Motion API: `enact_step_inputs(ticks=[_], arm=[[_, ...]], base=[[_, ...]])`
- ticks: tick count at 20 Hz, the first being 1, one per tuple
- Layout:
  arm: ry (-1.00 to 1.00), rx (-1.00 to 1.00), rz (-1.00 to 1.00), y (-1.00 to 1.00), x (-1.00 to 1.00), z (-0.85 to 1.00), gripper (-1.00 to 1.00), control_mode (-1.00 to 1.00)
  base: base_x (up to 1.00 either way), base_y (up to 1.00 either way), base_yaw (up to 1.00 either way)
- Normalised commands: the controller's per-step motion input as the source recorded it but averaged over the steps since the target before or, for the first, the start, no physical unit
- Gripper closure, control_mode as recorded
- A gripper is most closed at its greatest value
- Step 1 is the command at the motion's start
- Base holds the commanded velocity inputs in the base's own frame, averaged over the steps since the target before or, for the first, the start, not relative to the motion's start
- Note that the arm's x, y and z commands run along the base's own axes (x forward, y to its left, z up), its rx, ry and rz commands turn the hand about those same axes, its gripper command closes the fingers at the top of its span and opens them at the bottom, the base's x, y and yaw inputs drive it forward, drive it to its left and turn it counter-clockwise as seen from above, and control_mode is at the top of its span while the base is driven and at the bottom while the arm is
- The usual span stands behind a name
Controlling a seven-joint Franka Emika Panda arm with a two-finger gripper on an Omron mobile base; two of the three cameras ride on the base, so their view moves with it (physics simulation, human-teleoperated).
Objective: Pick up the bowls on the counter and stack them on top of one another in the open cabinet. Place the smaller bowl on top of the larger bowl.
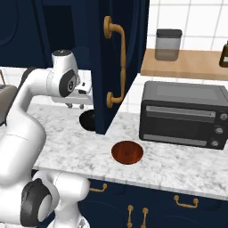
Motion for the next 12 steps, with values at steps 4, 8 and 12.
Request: enact_step_inputs(ticks=[4, 8, 12], arm=[[0.01, 0.0, 0.0, 0.0, 0.0, 0.0, -1.0, -1.0], [0.0, 0.09, -0.2, -0.59, -0.35, -0.19, -1.0, -1.0], [0.0, 0.06, -0.52, -0.81, -0.64, -0.57, -1.0, -1.0]], base=[[0.0, 0.0, 0.0], [0.0, 0.0, 0.0], [0.0, 0.0, 0.0]])
